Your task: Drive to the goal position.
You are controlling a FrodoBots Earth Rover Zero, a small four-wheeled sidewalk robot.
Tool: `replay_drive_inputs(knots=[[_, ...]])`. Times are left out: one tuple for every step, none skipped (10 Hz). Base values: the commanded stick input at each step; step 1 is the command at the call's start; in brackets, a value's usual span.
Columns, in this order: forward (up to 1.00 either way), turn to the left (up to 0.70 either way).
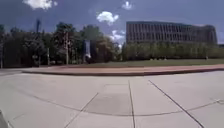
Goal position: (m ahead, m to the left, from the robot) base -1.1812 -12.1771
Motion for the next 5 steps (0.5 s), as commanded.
replay_drive_inputs(knots=[[0.0,-0.5],[0.0,-0.5],[0.0,-0.5],[0.0,-0.5],[0.0,-0.5]])
